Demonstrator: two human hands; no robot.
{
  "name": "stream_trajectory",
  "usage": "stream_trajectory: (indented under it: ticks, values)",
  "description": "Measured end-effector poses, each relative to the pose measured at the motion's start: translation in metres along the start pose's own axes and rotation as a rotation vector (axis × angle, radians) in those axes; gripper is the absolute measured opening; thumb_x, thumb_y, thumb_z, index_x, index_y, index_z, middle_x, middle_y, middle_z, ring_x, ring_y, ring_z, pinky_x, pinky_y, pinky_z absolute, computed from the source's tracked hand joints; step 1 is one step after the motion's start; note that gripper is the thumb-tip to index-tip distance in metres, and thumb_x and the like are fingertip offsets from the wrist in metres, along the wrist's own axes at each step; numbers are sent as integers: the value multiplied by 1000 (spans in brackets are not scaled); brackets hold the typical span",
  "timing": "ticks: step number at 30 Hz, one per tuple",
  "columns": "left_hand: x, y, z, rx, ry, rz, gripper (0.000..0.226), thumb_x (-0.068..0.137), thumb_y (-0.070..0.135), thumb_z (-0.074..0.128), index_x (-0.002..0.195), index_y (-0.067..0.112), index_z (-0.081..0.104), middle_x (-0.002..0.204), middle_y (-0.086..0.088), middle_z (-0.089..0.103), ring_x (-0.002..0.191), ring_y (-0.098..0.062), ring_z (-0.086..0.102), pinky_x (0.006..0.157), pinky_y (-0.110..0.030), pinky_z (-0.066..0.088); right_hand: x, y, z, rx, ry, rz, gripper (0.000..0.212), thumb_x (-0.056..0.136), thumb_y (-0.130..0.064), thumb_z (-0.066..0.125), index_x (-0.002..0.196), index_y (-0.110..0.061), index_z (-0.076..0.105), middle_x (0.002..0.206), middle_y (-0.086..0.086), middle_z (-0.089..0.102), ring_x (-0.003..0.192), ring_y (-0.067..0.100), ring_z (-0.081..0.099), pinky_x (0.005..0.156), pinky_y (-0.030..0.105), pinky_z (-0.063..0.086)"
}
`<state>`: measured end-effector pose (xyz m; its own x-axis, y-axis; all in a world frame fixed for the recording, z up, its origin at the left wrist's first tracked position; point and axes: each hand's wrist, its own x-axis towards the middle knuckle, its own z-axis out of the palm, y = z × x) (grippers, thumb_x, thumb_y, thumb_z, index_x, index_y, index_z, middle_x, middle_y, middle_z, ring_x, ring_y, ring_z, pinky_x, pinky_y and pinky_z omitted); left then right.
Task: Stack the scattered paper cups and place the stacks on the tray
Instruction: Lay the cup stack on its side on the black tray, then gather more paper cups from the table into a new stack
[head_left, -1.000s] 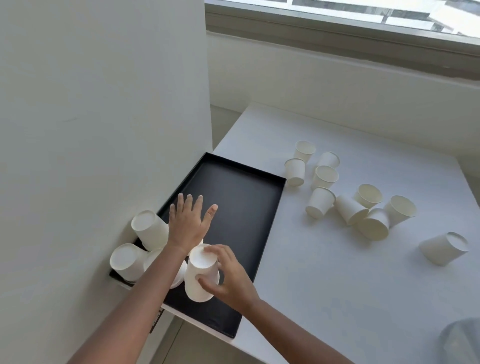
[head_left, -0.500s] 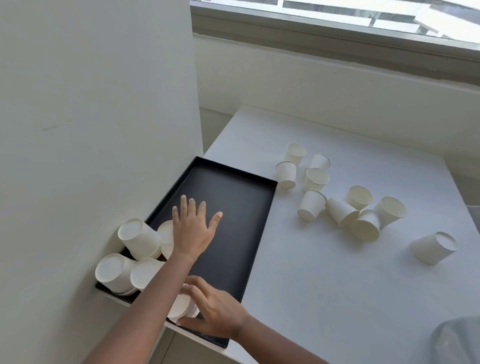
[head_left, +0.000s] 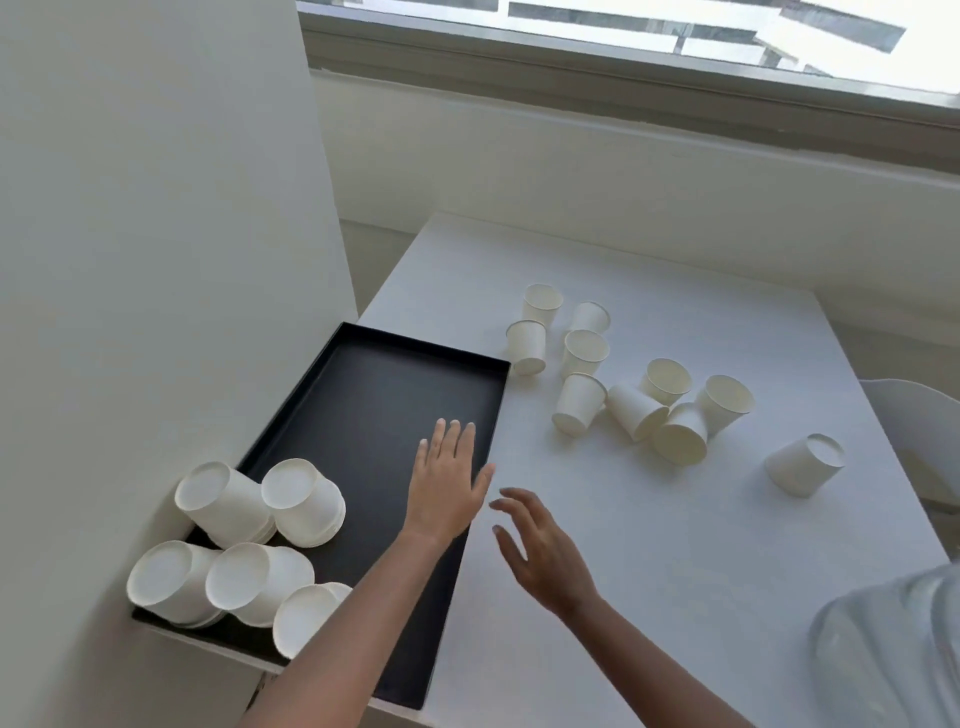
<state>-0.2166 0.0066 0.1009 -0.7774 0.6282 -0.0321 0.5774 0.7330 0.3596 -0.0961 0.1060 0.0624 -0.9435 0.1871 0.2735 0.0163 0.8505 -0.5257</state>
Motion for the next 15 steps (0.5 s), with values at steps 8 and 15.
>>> stream_trajectory:
  ticks: [8, 15]
  values:
    - [-1, 40, 39, 42, -118, 103, 60, 98, 39, 27, 147, 12, 3, 157, -9, 4, 145, -22, -3, 118, -36, 0, -11, 59, -32, -174, 97, 418, 30, 93, -21, 51, 119, -6, 54, 134, 17, 46, 129, 29, 41, 102, 40, 40]
    - [-9, 47, 63, 45, -184, 69, 63, 98, 41, 25, 147, 12, -3, 157, -13, -3, 145, -24, -7, 117, -35, -2, -24, 80, -42, -330, -44, 580, 47, 97, -37, 37, 138, -13, 35, 151, 14, 25, 143, 27, 15, 113, 39, 23]
